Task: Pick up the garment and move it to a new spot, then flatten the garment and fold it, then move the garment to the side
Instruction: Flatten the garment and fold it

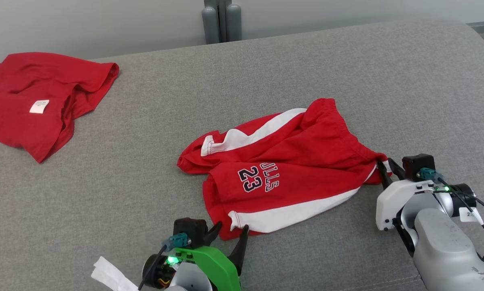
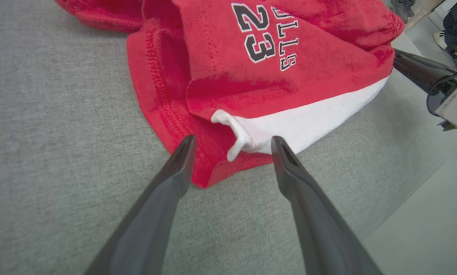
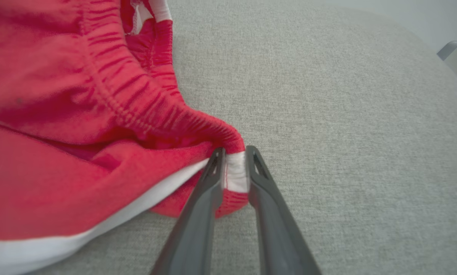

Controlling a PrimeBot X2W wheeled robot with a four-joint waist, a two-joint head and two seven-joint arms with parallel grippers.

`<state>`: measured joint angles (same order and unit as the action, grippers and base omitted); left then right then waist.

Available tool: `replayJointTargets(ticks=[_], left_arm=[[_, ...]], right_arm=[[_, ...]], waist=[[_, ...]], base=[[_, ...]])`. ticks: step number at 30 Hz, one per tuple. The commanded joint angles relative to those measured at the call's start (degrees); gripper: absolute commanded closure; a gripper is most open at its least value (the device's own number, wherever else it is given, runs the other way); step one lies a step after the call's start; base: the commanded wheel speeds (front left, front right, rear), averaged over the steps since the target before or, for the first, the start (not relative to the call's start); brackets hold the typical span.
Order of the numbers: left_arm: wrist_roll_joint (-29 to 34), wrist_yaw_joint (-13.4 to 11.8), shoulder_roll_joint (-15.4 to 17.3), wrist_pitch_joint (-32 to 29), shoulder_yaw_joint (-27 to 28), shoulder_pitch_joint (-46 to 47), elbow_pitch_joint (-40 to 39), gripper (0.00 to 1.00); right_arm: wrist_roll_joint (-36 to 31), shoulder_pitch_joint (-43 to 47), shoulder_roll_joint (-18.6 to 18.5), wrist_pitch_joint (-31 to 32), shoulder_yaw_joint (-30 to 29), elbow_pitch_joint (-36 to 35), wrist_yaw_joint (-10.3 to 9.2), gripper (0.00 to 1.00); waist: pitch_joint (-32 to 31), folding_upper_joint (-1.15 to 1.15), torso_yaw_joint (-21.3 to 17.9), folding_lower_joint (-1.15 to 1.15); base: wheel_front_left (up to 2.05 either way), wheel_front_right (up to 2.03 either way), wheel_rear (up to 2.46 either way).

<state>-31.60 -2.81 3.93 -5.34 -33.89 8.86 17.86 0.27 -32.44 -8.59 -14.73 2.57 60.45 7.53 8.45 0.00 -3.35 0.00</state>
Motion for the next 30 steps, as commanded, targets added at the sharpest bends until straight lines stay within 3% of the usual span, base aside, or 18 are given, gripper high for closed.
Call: replayJointTargets(ticks=[1,3,8,9,12,19,24,26,28,30], left_arm=[[-0.24,-0.21,0.27,-0.27,-0.19,0.36,0.34,0.06],[-0.54,-0.13,0.11,-0.68,-0.36,1.2,1.04,0.12],[-1.42,0.0,-0.38,-0.72,-1.0,3.08,2.8,0.4],[-1.64,-0.07,-0.42,-0.51,-1.06,3.49,3.13,0.51],[-2.36,-0.01,-0.63,-0.12,-1.47,4.15,3.81,0.6],[-3.63,-0.2,-0.85,1.16,-1.97,5.09,5.06,1.0],[-4.53,-0.2,-0.91,1.84,-2.45,5.57,5.62,1.0],[-4.92,-0.32,-0.95,2.1,-2.7,5.9,5.95,1.0],[-5.17,-0.38,-0.96,2.44,-2.84,6.09,6.08,1.0],[-5.28,-0.47,-0.96,2.52,-2.99,6.2,6.25,1.0]], right_arm=[[0.38,-0.85,-0.06,-0.42,0.28,0.42,-0.08,0.73],[0.49,-1.25,0.01,-0.45,0.7,0.9,-0.08,0.73],[0.78,-2.24,0.07,-0.45,1.6,2.01,-0.08,0.76],[0.83,-2.41,0.13,-0.45,1.84,2.25,-0.08,0.76],[1.05,-2.78,0.2,-0.45,2.32,2.71,-0.08,0.78],[2.08,-1.97,-0.05,-0.48,2.54,2.03,-0.08,0.83],[3.73,-1.18,-0.11,-0.48,1.95,0.9,-0.08,0.67],[5.16,-0.88,0.22,-0.48,2.63,1.93,-0.08,0.47],[5.97,-1.17,0.19,-0.32,3.45,2.61,-0.08,0.42],[7.03,-1.59,0.35,0.2,4.4,3.3,-0.07,0.51]], waist=[[0.29,0.0,-0.14,0.0],[0.65,0.0,-0.32,0.0],[1.48,0.0,-0.79,0.0],[1.63,0.0,-0.89,0.0],[1.91,0.0,-1.07,0.0],[2.15,0.0,-1.08,0.0],[2.21,0.0,-0.93,0.0],[2.24,0.0,-0.88,0.0],[2.27,0.0,-0.87,0.0],[2.29,0.0,-0.86,0.0]], base=[[0.0,0.0,0.0],[0.0,0.0,0.0],[0.0,0.0,0.0],[0.0,0.0,0.0],[0.0,0.0,0.0],[0.0,0.0,0.0],[0.0,0.0,0.0],[0.0,0.0,0.0],[0.0,0.0,0.0],[0.0,0.0,0.0]])
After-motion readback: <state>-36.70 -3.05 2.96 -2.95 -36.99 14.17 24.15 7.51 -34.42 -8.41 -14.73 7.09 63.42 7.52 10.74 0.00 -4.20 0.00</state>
